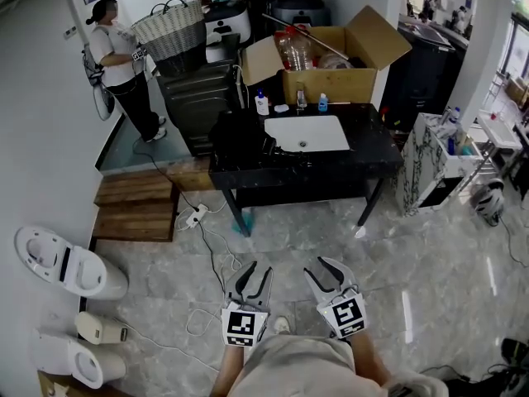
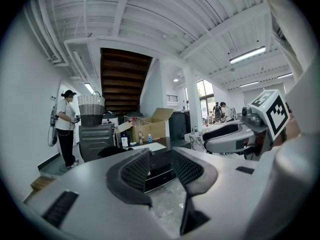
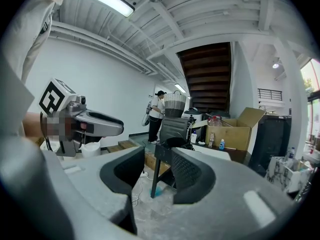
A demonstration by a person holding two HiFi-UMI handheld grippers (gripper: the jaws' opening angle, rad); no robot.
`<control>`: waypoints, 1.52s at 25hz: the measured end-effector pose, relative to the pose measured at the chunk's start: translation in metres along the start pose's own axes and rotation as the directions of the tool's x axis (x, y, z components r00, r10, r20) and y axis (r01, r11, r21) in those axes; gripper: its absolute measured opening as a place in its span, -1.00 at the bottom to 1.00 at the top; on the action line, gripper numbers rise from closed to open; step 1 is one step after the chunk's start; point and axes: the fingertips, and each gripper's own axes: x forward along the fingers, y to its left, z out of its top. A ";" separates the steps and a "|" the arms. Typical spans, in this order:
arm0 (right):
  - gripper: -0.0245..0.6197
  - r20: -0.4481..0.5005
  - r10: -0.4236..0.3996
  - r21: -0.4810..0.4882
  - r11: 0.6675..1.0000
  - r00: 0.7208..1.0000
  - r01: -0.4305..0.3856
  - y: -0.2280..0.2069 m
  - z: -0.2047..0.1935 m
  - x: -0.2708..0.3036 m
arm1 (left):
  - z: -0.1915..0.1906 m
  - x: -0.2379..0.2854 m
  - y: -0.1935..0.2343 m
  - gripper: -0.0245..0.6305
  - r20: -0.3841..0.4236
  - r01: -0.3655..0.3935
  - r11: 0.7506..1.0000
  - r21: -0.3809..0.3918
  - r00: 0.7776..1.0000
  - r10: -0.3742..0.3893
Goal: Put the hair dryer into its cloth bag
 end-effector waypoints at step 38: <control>-0.40 -0.054 -0.044 -0.004 0.999 0.998 0.043 -0.066 0.001 0.134 | -0.010 0.114 0.096 -0.51 -0.001 0.039 0.999 -0.035 0.999 -0.039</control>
